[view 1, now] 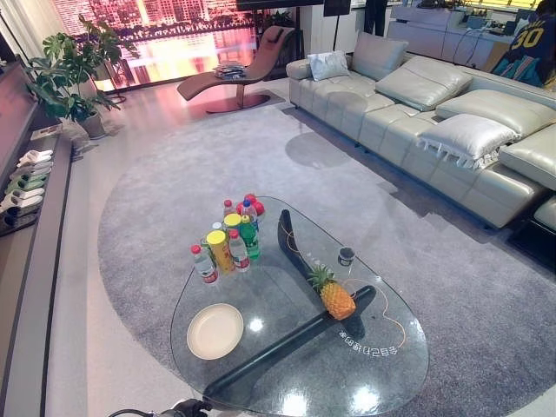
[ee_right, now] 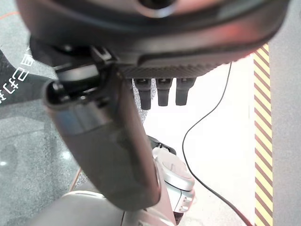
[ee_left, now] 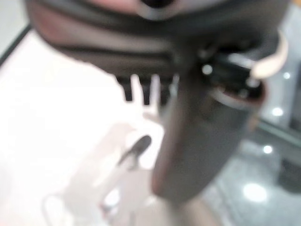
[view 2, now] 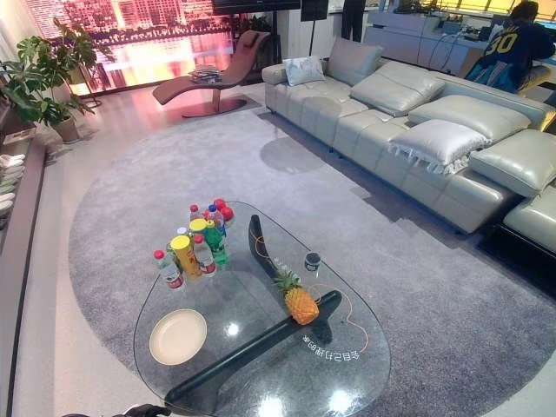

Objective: Pick up the fruit to the plate

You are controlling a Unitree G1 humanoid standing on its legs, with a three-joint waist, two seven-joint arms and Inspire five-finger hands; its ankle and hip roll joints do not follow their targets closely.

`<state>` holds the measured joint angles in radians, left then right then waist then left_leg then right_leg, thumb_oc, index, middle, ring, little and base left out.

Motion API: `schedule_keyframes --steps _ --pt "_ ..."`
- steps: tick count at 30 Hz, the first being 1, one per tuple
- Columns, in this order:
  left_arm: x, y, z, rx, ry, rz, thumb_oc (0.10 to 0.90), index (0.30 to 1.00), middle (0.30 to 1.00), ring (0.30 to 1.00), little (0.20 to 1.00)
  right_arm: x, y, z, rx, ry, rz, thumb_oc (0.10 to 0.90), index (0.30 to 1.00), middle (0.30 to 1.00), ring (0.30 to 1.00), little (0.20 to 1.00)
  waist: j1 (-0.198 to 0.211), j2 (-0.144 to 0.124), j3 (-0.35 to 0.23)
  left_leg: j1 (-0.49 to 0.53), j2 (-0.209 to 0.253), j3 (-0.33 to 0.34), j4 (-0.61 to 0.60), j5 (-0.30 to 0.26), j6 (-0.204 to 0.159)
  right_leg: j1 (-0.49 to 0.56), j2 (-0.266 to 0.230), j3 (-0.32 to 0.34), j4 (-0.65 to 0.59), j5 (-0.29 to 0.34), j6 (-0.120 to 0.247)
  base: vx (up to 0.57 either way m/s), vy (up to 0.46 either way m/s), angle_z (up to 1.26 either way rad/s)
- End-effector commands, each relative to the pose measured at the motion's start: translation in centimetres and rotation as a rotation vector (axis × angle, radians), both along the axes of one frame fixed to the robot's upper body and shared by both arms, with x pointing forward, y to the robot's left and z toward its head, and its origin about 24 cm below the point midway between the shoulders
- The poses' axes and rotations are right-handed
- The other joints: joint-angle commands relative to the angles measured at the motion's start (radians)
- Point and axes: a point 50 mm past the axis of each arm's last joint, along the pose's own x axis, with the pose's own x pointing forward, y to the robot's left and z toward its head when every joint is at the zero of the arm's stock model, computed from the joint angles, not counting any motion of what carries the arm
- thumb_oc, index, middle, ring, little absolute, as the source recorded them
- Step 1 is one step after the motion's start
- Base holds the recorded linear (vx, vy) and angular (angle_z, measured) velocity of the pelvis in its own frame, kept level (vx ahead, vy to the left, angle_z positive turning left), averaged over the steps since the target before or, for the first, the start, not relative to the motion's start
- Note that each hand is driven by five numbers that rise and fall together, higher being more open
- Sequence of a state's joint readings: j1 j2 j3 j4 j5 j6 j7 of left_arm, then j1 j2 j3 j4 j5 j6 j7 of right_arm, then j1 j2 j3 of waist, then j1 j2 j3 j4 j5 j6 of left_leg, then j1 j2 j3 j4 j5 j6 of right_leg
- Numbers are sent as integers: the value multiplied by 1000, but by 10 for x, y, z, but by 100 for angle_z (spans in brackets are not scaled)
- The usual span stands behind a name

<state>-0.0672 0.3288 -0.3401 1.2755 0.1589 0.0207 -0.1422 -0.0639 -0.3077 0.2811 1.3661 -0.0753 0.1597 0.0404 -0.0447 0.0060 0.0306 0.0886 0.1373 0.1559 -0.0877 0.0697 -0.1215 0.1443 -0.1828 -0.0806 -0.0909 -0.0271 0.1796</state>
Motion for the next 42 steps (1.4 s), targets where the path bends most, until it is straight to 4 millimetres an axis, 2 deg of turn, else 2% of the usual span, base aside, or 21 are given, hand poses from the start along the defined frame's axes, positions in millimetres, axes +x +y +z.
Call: schedule_keyframes --steps 1,36,42 --pt "18 -13 0 -29 -17 -16 800 900 900 900 900 18 -6 5 -27 -36 -27 800 900 900 900 900 22 -4 34 36 1 -26 0 -85 4 -35 7 -58 4 68 -3 0 0 0" --pt "20 -11 2 -27 -27 -2 800 900 900 900 900 22 -6 6 -25 -42 -28 800 900 900 900 900 20 -3 46 33 1 -38 0 -83 3 -33 14 -53 4 62 -10 0 0 0" --pt "14 -8 0 -22 -10 28 800 900 900 900 900 16 -8 5 -33 -28 -27 800 900 900 900 900 18 0 53 22 -6 -43 0 -79 4 -43 17 -47 4 65 -10 17 1 0"
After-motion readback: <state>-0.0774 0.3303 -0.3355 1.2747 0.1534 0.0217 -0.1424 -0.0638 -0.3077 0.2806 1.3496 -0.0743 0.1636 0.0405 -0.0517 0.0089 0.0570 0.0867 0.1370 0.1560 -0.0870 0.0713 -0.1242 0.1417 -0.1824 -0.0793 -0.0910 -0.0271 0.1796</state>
